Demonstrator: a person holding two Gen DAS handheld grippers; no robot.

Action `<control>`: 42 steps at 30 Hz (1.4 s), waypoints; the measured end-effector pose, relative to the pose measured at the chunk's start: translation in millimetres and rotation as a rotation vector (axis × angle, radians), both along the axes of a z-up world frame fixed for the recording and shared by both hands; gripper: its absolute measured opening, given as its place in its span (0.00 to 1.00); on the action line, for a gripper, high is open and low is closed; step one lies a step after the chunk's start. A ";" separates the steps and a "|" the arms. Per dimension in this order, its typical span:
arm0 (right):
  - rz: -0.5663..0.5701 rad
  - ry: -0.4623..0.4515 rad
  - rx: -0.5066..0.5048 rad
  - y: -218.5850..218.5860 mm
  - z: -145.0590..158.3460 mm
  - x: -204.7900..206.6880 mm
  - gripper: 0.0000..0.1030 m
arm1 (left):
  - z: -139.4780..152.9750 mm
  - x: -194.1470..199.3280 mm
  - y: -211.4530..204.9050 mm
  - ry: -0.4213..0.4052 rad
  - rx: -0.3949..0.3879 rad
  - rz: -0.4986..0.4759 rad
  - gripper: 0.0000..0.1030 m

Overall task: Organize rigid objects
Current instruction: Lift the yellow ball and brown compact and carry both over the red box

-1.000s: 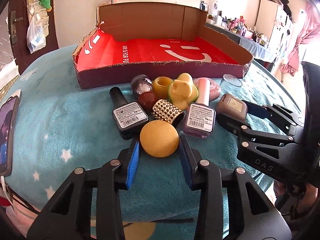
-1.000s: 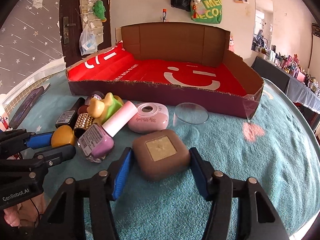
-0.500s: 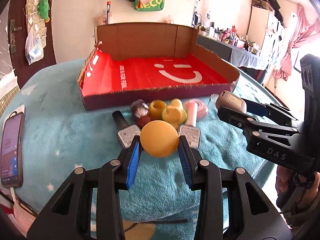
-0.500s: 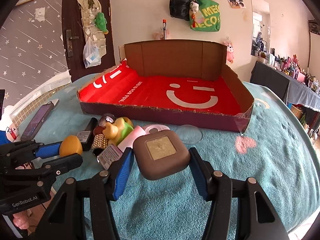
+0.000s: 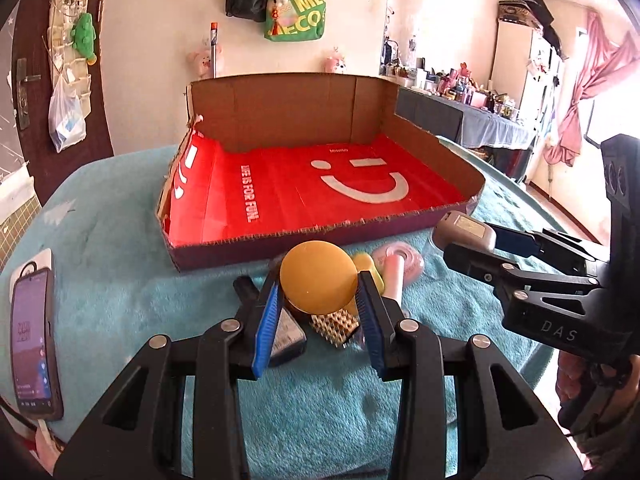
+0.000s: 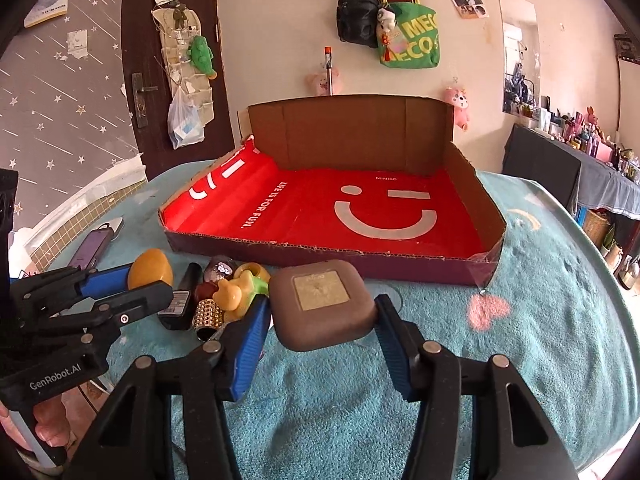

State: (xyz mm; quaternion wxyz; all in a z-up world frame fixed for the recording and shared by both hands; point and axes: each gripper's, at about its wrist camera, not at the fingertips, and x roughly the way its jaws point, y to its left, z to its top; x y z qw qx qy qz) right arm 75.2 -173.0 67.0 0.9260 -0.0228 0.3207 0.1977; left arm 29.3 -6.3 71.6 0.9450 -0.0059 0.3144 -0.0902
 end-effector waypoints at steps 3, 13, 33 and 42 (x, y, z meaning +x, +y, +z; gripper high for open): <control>-0.003 -0.008 0.009 -3.0 6.0 5.1 0.54 | 9.2 8.8 0.3 -0.028 0.011 -0.001 0.34; -0.007 -0.024 0.008 -3.9 29.5 38.7 0.54 | 40.7 53.7 1.5 -0.102 0.039 -0.011 0.34; -0.072 0.149 -0.040 -0.2 2.8 141.3 0.53 | 1.1 160.2 6.5 0.077 0.040 0.010 0.34; -0.070 0.222 -0.071 1.5 -19.4 163.8 0.52 | -27.6 184.2 5.5 0.189 0.033 -0.003 0.34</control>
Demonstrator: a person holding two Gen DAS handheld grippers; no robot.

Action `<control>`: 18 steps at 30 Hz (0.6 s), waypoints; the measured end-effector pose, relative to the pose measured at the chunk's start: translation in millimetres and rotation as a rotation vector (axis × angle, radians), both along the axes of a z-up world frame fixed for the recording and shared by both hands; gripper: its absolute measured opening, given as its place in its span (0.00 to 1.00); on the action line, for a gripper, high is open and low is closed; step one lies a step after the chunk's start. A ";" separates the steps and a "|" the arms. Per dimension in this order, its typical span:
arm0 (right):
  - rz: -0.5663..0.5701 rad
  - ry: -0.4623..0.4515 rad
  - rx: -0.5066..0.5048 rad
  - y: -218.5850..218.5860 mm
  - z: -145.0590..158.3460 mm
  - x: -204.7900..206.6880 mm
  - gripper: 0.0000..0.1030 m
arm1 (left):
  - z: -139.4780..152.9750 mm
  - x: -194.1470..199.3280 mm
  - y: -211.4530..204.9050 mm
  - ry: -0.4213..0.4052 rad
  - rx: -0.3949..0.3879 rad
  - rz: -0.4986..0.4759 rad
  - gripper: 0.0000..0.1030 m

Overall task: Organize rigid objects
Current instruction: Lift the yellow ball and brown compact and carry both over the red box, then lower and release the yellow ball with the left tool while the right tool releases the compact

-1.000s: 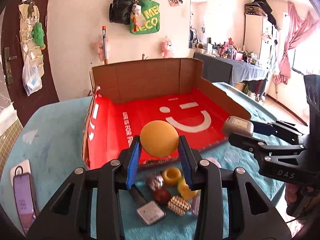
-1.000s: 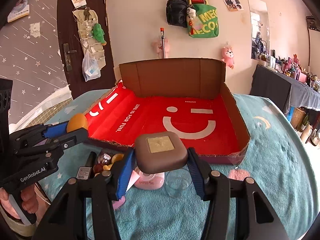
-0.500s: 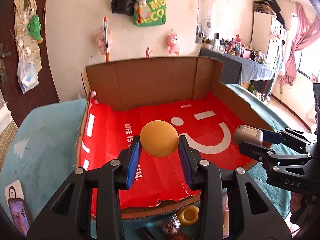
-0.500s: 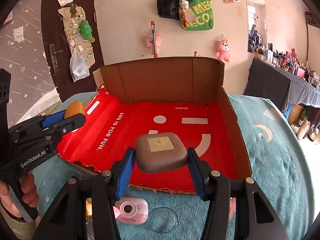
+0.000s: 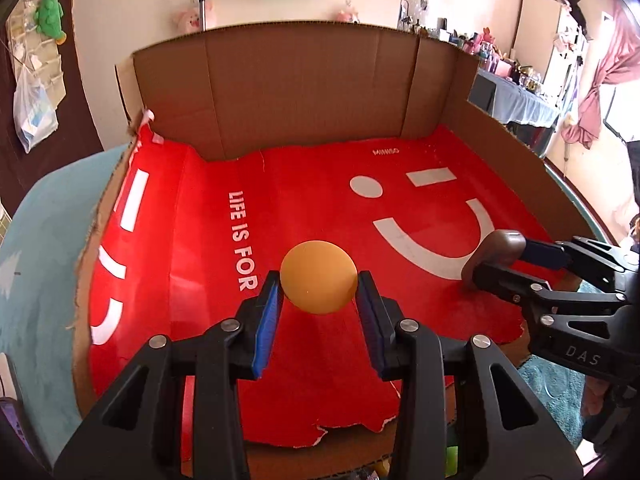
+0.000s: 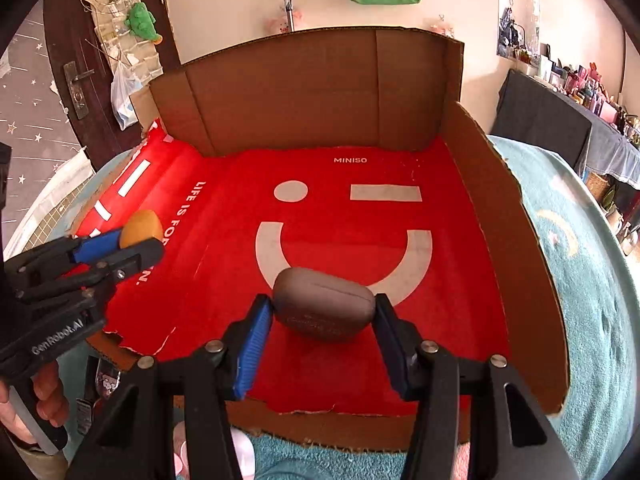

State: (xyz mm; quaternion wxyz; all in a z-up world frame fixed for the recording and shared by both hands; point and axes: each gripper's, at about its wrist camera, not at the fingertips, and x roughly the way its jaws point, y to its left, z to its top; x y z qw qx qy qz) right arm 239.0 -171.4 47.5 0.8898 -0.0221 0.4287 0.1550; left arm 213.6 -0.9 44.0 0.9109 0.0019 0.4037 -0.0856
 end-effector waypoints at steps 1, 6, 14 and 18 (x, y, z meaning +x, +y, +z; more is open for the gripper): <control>0.000 0.001 -0.010 1.8 0.4 0.3 0.52 | -2.1 1.4 -0.3 0.007 -0.001 0.000 0.34; 0.028 -0.008 -0.030 11.0 0.0 1.1 0.52 | -7.9 8.2 2.9 0.034 -0.007 0.011 0.34; 0.018 -0.020 -0.016 14.5 5.3 7.4 0.33 | -15.3 17.1 10.5 0.092 -0.028 0.023 0.34; 0.014 -0.003 -0.023 16.3 4.0 12.1 0.34 | -16.3 17.8 12.6 0.099 -0.031 0.026 0.34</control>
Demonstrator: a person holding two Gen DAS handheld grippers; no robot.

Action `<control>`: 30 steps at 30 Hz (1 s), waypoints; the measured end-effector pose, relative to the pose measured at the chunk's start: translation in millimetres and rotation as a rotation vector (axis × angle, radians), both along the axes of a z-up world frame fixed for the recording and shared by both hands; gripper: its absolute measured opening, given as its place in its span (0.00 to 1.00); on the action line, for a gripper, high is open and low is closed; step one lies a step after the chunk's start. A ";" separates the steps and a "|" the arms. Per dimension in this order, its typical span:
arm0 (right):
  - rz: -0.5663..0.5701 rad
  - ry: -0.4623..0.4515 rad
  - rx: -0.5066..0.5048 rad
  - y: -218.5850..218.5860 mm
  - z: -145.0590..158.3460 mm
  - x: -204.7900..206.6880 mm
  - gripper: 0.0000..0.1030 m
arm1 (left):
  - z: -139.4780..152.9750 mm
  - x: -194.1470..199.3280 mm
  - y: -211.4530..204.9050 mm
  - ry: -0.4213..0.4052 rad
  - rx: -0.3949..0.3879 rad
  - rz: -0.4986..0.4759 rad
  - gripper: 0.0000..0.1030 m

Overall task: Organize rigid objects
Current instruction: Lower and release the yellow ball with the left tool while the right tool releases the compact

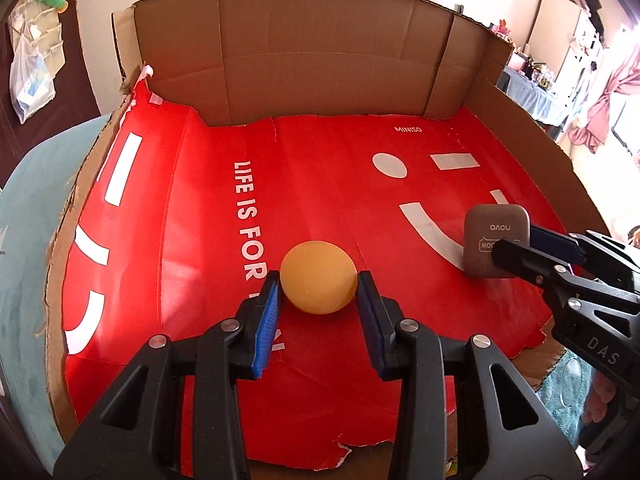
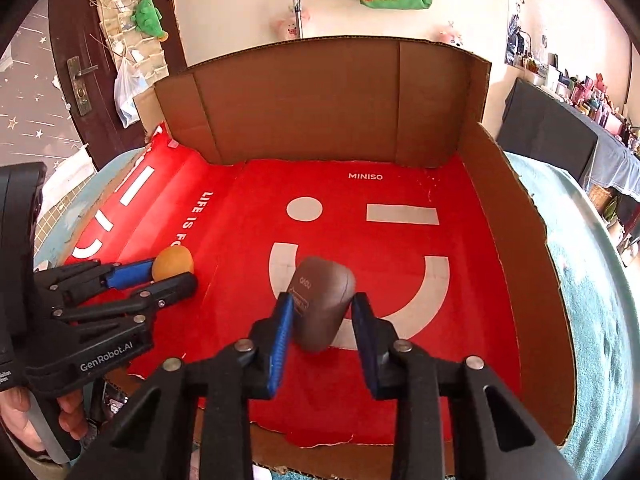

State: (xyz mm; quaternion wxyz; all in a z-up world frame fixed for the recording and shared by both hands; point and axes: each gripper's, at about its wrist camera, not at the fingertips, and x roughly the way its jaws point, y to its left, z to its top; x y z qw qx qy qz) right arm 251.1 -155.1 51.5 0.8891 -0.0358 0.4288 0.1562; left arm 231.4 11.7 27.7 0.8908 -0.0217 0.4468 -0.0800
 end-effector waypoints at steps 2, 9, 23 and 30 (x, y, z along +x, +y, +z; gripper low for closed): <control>-0.003 0.003 -0.003 -0.9 -2.2 0.6 0.35 | 0.2 -0.1 -0.4 0.001 0.003 -0.001 0.34; 0.001 0.002 0.028 -4.0 -3.5 1.6 0.35 | -0.6 4.5 -3.7 0.001 0.007 -0.004 0.34; -0.014 -0.002 0.088 -9.2 0.1 3.5 0.26 | -2.1 8.0 -8.5 0.002 0.035 -0.002 0.35; -0.028 0.002 0.073 -10.0 -3.5 2.8 0.31 | 2.7 3.8 -8.8 -0.035 0.046 -0.004 0.59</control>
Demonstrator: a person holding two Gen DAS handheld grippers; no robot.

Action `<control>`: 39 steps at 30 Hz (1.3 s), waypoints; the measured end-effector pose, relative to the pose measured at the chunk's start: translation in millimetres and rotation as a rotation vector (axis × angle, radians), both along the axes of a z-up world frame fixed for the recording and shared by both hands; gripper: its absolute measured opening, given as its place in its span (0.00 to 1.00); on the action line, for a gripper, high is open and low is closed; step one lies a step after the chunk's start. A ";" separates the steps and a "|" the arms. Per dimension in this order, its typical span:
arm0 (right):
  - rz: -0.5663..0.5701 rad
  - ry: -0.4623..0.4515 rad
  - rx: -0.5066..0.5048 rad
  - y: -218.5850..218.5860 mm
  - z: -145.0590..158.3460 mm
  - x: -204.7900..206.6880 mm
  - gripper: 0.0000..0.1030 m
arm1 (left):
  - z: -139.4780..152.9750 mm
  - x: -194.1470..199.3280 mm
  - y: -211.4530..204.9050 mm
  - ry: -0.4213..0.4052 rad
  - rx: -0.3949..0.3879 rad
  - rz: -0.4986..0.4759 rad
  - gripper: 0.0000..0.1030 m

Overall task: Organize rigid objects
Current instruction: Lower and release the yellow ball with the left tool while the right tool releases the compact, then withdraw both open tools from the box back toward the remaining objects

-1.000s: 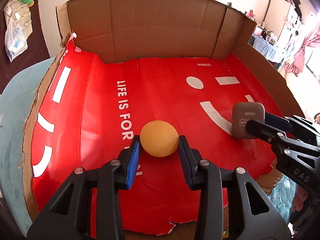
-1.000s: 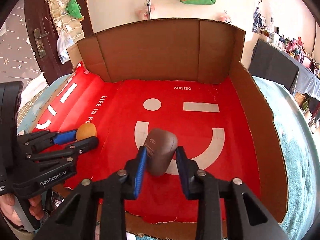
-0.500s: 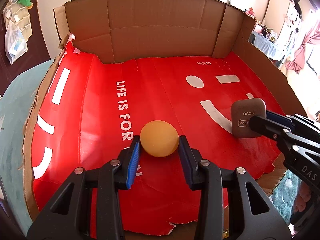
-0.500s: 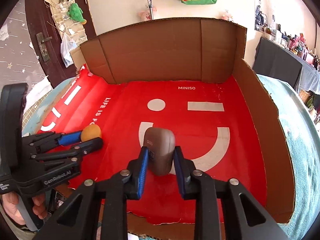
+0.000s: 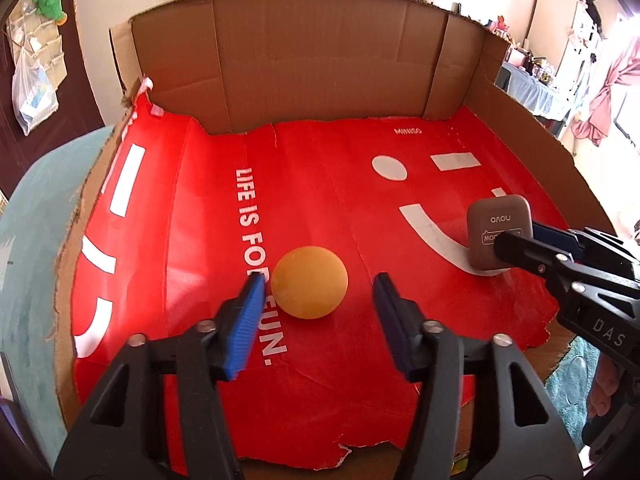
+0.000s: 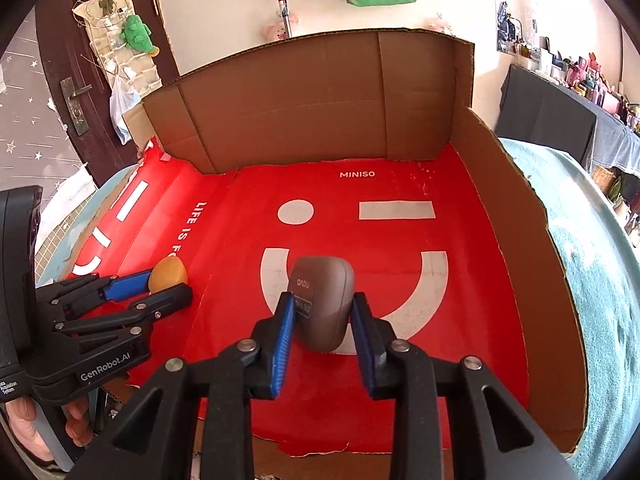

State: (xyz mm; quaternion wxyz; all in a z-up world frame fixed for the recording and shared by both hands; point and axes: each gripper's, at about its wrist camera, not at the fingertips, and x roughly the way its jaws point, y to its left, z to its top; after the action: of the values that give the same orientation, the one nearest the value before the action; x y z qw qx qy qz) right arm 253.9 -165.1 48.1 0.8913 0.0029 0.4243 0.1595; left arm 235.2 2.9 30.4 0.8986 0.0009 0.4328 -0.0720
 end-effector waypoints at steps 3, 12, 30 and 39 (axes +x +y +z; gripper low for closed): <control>0.008 0.001 -0.012 2.5 -1.0 -0.8 0.38 | 4.3 -5.0 -2.7 -0.043 0.033 0.002 0.71; 0.008 -0.016 -0.021 1.6 2.7 -6.5 0.58 | 16.3 -17.6 -4.3 -0.088 0.048 -0.008 0.80; 0.039 -0.107 0.023 -3.4 29.5 -54.8 0.88 | 48.5 -69.2 -5.3 -0.198 0.065 0.011 0.96; 0.050 -0.174 0.045 -6.2 48.2 -80.9 0.99 | 57.8 -91.4 -5.0 -0.238 0.081 0.030 1.00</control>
State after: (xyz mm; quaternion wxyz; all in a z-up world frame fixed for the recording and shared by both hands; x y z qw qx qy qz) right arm 173.0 -171.3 96.2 0.9203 -0.0018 0.3415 0.1908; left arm 143.8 -2.1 88.2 0.9439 0.0393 0.3254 -0.0406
